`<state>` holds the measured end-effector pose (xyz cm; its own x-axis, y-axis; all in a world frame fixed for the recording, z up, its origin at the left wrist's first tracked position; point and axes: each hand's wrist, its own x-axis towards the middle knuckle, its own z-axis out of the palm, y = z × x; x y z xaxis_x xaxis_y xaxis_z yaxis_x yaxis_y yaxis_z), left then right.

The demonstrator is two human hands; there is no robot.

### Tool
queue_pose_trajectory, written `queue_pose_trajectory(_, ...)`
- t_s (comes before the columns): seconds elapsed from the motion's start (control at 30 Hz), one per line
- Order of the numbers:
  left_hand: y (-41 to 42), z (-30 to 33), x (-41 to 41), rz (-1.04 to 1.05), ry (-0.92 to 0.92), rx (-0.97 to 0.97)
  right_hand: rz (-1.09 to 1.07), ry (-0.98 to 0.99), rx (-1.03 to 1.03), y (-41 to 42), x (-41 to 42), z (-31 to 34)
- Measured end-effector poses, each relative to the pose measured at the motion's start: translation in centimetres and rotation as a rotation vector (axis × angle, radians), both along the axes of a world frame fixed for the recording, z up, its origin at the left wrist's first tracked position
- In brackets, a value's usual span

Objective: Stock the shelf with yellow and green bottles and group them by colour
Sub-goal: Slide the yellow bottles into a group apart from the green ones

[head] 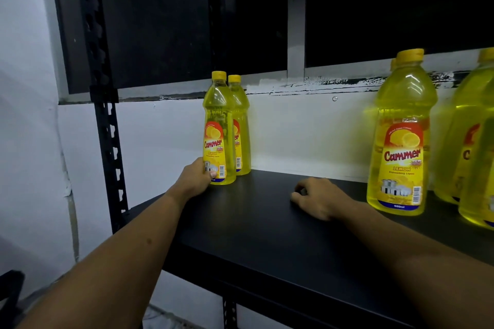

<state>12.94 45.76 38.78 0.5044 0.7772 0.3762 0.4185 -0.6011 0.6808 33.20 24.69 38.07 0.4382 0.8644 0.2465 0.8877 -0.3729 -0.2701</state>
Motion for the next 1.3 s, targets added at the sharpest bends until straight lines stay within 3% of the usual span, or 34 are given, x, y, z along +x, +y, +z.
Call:
queue_pose_trajectory(0.67,-2.6,0.0,-0.5,0.114,0.023,0.035,-0.008,-0.001,0.065,-1.4,-0.4,0.1)
queue_pose_trajectory(0.83,-5.2,-0.4,-1.5,0.24,0.24,0.204,-0.046,0.003,0.094,-4.0,-1.3,0.2)
queue_pose_trajectory(0.97,-8.3,-0.1,-2.0,0.192,0.401,0.273,-0.07,0.015,0.121,-6.3,-2.3,0.1)
queue_pose_trajectory(1.3,-15.0,0.2,-0.4,-0.02,0.473,0.265,-0.155,-0.009,0.307,-13.7,-3.3,0.0)
